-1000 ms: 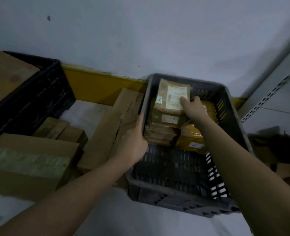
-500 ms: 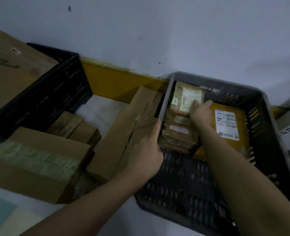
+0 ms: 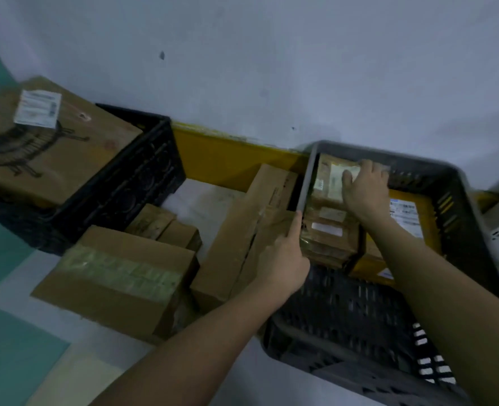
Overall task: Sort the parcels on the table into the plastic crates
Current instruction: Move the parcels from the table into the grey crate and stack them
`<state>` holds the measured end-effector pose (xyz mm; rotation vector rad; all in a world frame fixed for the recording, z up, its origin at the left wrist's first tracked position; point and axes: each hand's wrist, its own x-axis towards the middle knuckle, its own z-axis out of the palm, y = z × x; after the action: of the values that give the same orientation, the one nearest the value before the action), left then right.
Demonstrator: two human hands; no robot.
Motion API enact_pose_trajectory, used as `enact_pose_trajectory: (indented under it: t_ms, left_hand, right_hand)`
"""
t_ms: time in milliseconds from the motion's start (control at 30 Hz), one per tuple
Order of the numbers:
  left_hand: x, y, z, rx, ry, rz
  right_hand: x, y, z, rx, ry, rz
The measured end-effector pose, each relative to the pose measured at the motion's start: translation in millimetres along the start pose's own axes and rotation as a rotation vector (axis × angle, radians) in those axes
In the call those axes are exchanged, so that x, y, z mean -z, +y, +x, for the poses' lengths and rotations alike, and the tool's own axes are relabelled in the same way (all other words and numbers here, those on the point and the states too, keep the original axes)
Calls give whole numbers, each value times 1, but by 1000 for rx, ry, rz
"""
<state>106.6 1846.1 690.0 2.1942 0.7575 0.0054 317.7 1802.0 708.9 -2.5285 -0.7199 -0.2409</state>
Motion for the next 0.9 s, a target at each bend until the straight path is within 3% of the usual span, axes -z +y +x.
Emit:
enact_pose_trajectory:
  t_ms: [167,367,500,667,900]
  left_hand:
    - [13,-7,-9,22,-107,-332]
    - [89,-61,-16,-50,132,-122]
    - [152,-120,-12,47,209,-56]
    - [201,-199,-2,130,175,122]
    - [242,-249,46,91,40,253]
  right_hand:
    - [29,-62,-36,173,-105,219]
    - [22,-122,-70,257,-279,357]
    - [1,-163,-84,311,-403,361]
    - [-40,-213,-93,222,-563,380]
    - [-122,-274,-98,14,-759,393]
